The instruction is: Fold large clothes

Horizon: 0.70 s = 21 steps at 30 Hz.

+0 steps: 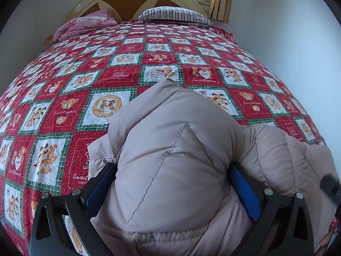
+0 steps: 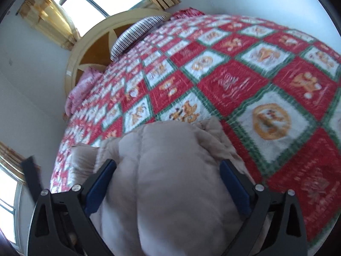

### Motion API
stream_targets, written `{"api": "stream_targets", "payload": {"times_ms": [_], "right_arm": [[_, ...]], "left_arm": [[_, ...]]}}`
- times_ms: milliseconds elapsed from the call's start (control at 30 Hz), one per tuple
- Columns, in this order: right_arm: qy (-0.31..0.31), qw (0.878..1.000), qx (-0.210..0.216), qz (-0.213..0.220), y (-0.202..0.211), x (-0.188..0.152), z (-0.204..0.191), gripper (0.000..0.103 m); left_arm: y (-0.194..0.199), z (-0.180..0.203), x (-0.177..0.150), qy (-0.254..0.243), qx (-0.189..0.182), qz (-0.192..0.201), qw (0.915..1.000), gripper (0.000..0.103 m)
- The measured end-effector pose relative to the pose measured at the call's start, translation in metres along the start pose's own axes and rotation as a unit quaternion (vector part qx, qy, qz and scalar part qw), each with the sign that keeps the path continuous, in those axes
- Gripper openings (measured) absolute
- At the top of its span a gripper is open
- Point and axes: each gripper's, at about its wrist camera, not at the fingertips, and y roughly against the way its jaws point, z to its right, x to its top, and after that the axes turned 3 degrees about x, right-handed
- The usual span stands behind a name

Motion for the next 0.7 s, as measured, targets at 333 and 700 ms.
{"api": "stream_targets", "payload": {"times_ms": [333,700], "right_arm": [[0.011,0.999,0.020,-0.039,0.009,-0.006,0.017,0.100],[-0.025,0.987,0.126,-0.100,-0.004,-0.008,0.044,0.096]], "left_arm": [[0.106,-0.067,-0.042,0.002,-0.129,0.073,0.9889,0.102],[0.061,-0.077,-0.091,0.077,-0.287,-0.020,0.9547,0.102]]}}
